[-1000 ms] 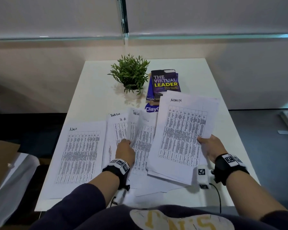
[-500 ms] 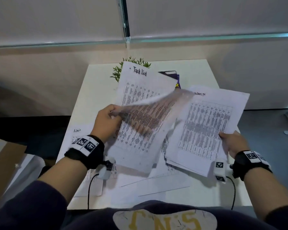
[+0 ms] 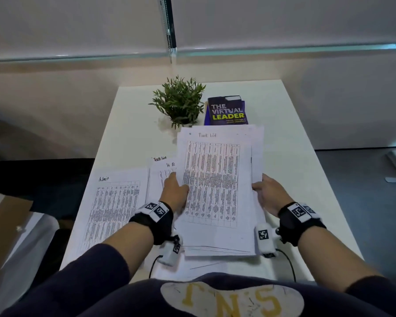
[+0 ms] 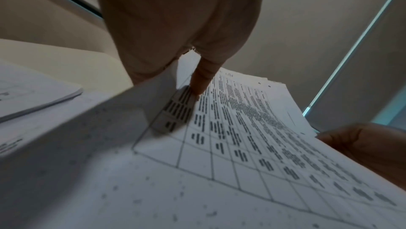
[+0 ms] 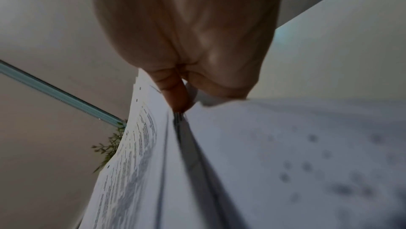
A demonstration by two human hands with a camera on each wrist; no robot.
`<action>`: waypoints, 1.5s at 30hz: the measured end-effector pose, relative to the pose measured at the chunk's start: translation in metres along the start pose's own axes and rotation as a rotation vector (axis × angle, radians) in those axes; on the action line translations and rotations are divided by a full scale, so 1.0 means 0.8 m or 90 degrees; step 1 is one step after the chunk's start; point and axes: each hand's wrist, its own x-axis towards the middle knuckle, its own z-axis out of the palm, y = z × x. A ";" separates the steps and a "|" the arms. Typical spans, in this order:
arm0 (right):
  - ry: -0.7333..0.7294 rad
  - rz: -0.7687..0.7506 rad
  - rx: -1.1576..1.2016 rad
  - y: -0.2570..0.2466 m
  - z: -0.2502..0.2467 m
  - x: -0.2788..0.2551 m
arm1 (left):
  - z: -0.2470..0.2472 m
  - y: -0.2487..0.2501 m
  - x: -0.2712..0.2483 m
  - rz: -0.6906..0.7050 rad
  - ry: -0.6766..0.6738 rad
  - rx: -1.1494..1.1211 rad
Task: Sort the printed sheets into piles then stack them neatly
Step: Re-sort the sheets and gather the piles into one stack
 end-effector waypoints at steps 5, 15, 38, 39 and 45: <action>-0.012 0.036 0.033 -0.002 0.012 -0.003 | 0.012 -0.007 -0.003 -0.020 -0.033 -0.014; 0.011 0.012 -0.011 0.015 -0.017 -0.001 | 0.010 -0.101 0.029 -0.111 0.049 0.291; 0.123 0.083 0.152 0.016 -0.054 0.011 | 0.042 -0.105 0.037 -0.087 0.087 0.128; 0.128 0.086 0.163 0.016 -0.057 0.010 | 0.041 -0.099 0.034 -0.076 0.093 0.119; 0.157 0.086 0.189 0.013 -0.072 0.007 | 0.063 -0.067 0.013 0.071 -0.006 0.190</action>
